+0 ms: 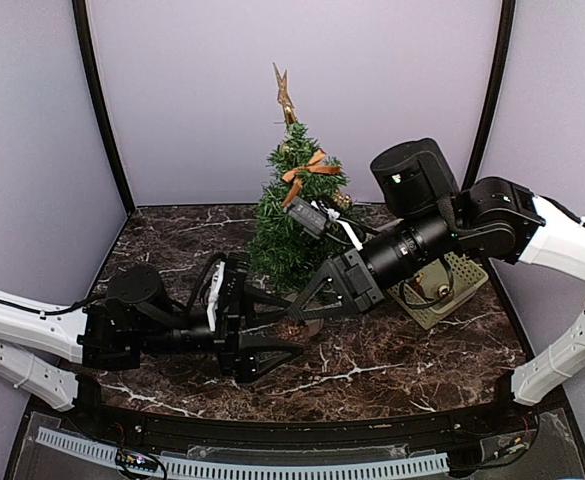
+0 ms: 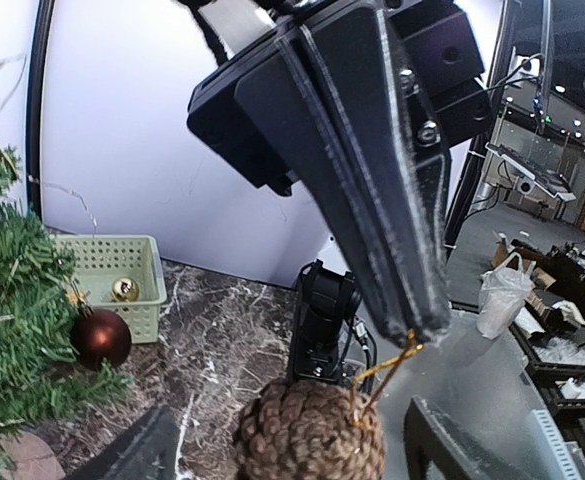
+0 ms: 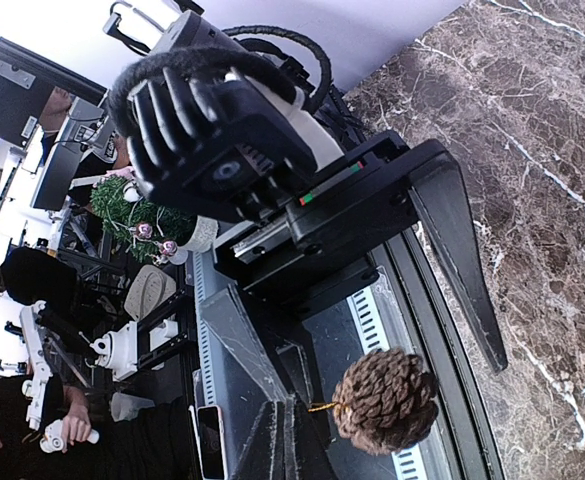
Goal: Decorate the small christmas tree
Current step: Pass from the right arm to the left, then hang the ornament pinecone on the branch.
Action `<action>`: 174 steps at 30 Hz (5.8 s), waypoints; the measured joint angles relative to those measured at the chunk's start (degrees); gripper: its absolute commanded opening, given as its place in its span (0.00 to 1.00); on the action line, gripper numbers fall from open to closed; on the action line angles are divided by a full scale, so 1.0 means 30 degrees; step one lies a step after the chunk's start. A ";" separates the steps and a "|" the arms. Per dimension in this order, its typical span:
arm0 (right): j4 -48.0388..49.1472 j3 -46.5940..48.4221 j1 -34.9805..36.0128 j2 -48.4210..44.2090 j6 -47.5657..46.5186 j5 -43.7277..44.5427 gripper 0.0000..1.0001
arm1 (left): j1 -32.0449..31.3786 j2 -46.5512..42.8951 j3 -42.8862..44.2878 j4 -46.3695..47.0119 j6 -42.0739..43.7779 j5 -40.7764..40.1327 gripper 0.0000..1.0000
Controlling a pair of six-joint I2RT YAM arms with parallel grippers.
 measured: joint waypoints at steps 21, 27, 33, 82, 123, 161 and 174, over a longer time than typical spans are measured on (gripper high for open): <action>0.0000 0.0000 0.0007 -0.0007 0.0000 0.0029 0.00 | 0.0000 0.0393 0.0000 0.0284 -0.0226 0.0182 0.49; -0.0007 0.0000 0.0007 -0.0022 -0.0015 0.0342 0.00 | 0.0000 0.0372 -0.0007 0.0277 -0.0321 0.0182 0.42; -0.0015 -0.0007 0.0007 -0.0124 -0.0015 0.0546 0.00 | 0.0000 0.0262 -0.0007 0.0270 -0.0437 0.0182 0.39; 0.6193 -0.5282 0.0488 -0.2776 0.1151 0.6980 0.26 | 0.0000 -0.0291 -0.0117 -0.2739 -0.2273 -0.1916 0.37; 0.4896 -0.5275 0.0503 -0.2259 0.0080 0.7002 0.00 | 0.0379 -0.0306 0.0801 -0.6040 -0.2725 0.0044 0.38; 0.7978 -0.5464 0.0503 -0.0780 0.0707 1.2910 0.00 | 0.5042 0.0561 0.2892 -0.8772 -0.3803 0.3701 0.40; 0.8189 -0.4590 0.0503 0.0284 -0.0044 1.3478 0.00 | 0.6200 0.1086 0.3687 -0.8918 -0.4000 0.4852 0.40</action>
